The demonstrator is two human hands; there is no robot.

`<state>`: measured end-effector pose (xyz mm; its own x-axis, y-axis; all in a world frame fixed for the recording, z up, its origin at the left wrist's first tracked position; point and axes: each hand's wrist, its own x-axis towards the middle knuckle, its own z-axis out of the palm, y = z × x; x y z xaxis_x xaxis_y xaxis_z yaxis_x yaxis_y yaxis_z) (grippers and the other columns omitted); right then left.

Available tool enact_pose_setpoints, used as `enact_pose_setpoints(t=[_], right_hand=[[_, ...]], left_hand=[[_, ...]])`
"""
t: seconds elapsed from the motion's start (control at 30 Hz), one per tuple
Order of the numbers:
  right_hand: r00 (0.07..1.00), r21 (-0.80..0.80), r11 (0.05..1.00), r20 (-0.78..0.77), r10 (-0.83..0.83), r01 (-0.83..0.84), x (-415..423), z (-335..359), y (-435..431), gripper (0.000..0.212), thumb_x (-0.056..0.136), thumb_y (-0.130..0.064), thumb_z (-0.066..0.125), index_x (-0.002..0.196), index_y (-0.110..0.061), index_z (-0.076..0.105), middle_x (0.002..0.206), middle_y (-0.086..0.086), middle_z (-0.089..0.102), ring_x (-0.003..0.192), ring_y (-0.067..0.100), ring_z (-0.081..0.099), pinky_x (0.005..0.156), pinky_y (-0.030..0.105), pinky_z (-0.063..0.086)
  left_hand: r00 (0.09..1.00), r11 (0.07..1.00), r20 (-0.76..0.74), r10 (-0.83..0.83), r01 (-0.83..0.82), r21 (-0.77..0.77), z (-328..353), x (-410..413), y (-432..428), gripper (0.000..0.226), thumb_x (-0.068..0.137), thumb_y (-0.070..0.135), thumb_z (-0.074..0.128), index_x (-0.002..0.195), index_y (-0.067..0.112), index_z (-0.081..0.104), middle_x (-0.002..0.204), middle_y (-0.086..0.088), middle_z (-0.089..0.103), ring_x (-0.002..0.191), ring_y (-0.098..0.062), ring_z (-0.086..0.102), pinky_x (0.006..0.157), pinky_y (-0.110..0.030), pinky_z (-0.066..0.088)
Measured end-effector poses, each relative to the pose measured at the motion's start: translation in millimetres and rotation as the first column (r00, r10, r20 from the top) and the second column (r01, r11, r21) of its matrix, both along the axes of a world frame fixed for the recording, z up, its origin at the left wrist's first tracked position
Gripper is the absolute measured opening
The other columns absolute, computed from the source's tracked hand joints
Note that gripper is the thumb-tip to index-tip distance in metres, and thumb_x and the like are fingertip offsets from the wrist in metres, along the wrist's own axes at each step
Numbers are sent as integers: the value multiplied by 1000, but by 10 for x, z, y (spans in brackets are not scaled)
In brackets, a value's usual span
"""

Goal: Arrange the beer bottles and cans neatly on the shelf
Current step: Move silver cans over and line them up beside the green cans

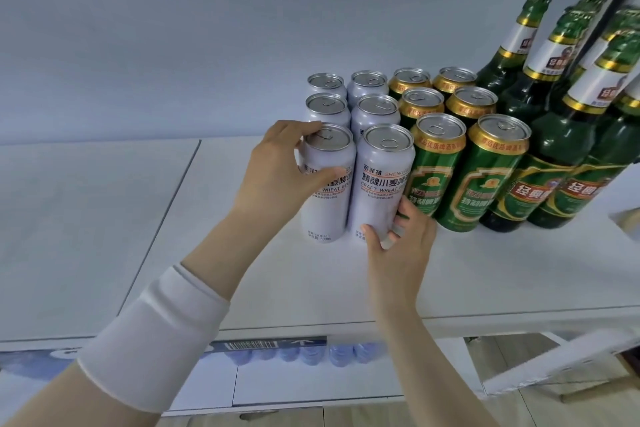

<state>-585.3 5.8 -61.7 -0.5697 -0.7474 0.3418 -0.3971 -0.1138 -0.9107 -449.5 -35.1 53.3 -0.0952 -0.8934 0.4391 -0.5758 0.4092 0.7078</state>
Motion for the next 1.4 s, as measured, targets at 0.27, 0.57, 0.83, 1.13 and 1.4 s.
enact_pose_setpoints(t=[0.27, 0.57, 0.83, 1.13, 1.4], right_hand=[[1000, -2, 1000, -7, -28, 28, 1, 13, -35, 61, 72, -8, 74, 125, -9, 45, 116, 0, 43, 103, 27, 55, 82, 28, 46], [994, 19, 999, -100, -34, 36, -12, 11, -45, 60, 71, -12, 74, 123, -9, 45, 122, 10, 45, 105, 32, 56, 81, 46, 52], [997, -20, 999, -69, -42, 40, -46, 180, 8, 72, 68, -19, 78, 129, -7, 42, 122, 12, 43, 110, 24, 50, 88, 36, 49], [999, 7, 999, 8, -54, 54, 1, 196, -75, 60, 70, -15, 76, 123, -11, 48, 120, 5, 46, 107, 24, 51, 81, 39, 50], [995, 29, 996, -37, -87, 89, 24, 203, -112, 59, 71, -20, 75, 122, -11, 47, 120, 6, 46, 106, 23, 52, 72, 31, 44]], left_hand=[[1000, 1000, -11, 9, -9, -20, -52, -43, -16, 58, 68, 22, 78, 122, 16, 56, 106, 9, 46, 96, -5, 47, 89, -35, 50], [1000, 1000, -11, -3, 2, -31, -106, -48, 8, 59, 72, 22, 75, 126, 15, 52, 110, 8, 46, 99, -7, 46, 92, -38, 49], [996, 1000, 84, -15, 15, 6, 114, 3, 28, 76, 68, 34, 78, 135, 25, 41, 127, 7, 47, 124, -18, 44, 101, -34, 40], [999, 994, -35, 10, -6, 113, -23, -105, -38, 70, 69, 20, 78, 129, 17, 44, 126, 1, 54, 112, -16, 51, 75, -11, 34], [999, 997, -37, 26, -23, 76, -109, -135, -43, 74, 69, 30, 77, 132, 17, 40, 129, 2, 51, 117, -17, 50, 92, -27, 43]])
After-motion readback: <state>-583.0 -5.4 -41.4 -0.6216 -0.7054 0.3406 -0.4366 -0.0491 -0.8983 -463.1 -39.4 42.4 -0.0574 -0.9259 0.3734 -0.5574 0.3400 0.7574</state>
